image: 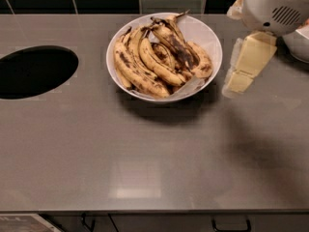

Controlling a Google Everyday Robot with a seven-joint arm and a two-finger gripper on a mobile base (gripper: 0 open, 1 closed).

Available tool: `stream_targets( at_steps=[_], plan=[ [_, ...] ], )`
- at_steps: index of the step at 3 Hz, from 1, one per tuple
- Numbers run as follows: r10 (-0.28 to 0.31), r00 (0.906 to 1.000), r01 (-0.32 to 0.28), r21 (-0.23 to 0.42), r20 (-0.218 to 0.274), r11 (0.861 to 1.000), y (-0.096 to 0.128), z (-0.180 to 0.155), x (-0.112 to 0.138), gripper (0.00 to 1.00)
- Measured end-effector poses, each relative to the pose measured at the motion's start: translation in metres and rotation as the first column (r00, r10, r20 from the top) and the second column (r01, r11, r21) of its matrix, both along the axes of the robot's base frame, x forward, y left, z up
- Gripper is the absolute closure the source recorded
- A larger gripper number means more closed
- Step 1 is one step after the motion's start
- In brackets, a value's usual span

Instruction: Pick banana from white bowl

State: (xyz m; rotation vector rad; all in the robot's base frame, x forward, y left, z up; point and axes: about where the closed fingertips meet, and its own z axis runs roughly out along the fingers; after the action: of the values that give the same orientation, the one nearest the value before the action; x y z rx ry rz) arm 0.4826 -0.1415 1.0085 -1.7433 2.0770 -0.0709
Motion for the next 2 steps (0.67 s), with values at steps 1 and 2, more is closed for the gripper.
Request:
stream_targets(
  at_steps=[1, 2],
  plan=[
    [0.008, 0.9999, -0.007, 0.073, -0.009, 0.997, 0.032, -0.004, 0.011, 0.00],
    [0.028, 0.9996, -0.026, 0.140, -0.010, 0.990, 0.061, -0.008, 0.023, 0.00]
  ],
)
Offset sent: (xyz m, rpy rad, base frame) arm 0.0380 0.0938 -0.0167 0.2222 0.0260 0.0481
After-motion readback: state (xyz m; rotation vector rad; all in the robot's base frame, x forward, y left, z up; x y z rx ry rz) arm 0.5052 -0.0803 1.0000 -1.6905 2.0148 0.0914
